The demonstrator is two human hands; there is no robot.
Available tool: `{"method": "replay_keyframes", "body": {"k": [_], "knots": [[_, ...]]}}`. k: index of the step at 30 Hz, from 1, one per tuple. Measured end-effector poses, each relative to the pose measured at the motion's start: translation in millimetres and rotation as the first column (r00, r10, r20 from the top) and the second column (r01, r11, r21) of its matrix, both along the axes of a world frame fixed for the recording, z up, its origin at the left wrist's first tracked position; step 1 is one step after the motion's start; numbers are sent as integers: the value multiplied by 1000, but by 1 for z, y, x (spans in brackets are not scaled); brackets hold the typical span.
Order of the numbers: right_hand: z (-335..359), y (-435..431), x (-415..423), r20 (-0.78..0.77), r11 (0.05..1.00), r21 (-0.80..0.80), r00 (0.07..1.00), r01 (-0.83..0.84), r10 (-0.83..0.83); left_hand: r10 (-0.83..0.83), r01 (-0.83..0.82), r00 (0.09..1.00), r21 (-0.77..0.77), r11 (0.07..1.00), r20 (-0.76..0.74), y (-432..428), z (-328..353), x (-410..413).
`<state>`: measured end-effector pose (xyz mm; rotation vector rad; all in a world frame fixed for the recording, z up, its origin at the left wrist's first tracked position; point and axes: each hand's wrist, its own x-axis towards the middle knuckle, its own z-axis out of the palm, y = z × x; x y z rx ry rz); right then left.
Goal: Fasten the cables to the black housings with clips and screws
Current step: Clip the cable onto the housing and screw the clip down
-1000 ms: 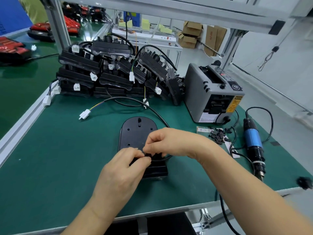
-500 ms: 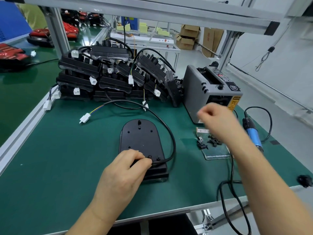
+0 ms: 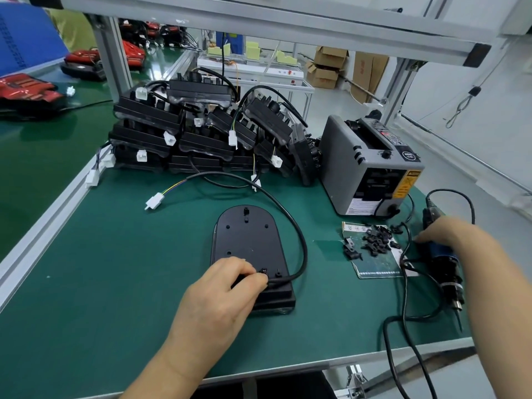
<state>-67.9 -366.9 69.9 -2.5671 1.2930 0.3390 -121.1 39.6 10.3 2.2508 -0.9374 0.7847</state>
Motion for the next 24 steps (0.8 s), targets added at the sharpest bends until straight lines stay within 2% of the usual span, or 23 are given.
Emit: {"method": "replay_keyframes", "body": {"k": [4,7,10,13,16,18,20,24], "knots": [[-2,-9,-7,108,996,78,993,49,-57,-5,5,1000,-6,1000,-2,1,0,0],[3,-20,-17,290,969,233,946,81,-149,-9,9,1000,-10,1000,2,0,0,1],[22,-16,-26,534,850,527,776,5,-335,-5,5,1000,-12,1000,5,0,0,1],[44,13,-30,695,688,684,502,-243,-514,-5,5,1000,-14,1000,5,-1,1,1],[59,64,-25,735,554,648,238,-523,-634,-4,4,1000,-11,1000,12,-1,1,0],[69,103,-19,722,498,584,131,-642,-679,-5,5,1000,-14,1000,11,-1,0,1],[77,142,-12,712,444,540,107,-715,-694,-4,4,1000,-26,1000,8,-1,-1,2],[81,202,3,776,376,450,146,-810,-614,6,-6,1000,-37,999,13,-1,-4,2]]}}
